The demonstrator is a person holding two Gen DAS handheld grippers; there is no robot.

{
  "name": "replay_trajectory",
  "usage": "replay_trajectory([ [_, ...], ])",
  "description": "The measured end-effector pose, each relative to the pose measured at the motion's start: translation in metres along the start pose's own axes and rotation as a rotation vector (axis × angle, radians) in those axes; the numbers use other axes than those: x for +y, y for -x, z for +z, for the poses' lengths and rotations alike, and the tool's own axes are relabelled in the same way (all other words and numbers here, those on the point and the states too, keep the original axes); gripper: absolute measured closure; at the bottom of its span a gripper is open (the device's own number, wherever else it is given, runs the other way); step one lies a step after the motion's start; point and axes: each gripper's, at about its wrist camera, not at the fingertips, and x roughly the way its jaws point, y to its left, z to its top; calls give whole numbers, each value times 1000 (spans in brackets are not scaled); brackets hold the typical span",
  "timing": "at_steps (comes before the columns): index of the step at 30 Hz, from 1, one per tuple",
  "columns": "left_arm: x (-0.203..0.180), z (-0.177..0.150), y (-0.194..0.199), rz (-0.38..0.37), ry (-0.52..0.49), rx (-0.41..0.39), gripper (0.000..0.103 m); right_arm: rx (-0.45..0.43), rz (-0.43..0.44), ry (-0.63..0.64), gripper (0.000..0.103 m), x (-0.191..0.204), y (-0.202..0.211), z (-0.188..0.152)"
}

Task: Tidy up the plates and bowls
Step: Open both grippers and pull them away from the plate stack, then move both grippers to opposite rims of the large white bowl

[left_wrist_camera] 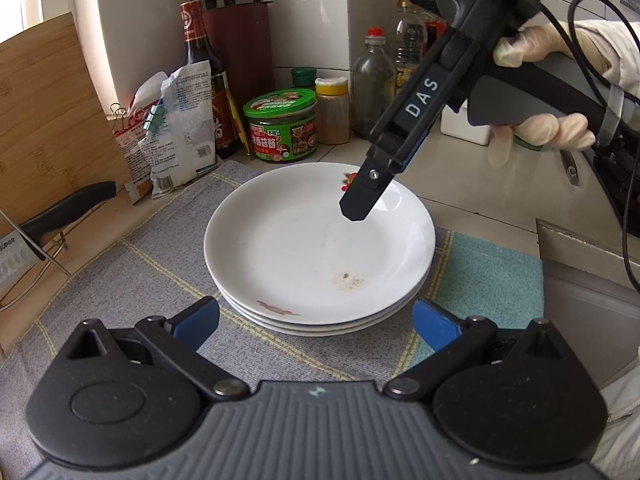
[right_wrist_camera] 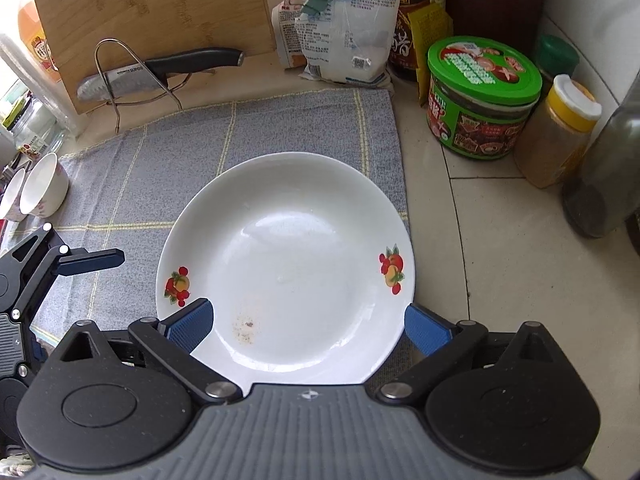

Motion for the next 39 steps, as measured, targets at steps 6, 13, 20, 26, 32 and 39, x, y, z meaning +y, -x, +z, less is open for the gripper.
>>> replay_trajectory([
  [6, 5, 2, 14, 118, 101, -2, 1, -154, -95, 66, 0, 19, 13, -7],
  [13, 11, 0, 48, 287, 249, 0, 1, -284, -111, 171, 0, 52, 20, -9],
  [20, 21, -28, 96, 379, 348, -34, 1, -424, -74, 208, 0, 104, 30, -21],
  [26, 41, -71, 136, 379, 379, -36, 1, -480, -60, 289, 0, 169, 22, -41],
  [32, 66, -123, 187, 361, 358, 1, 1, -411, -38, 319, 0, 239, -8, -62],
  [39, 101, -182, 236, 395, 321, 54, 1, -319, 18, 361, 0, 309, -51, -84],
])
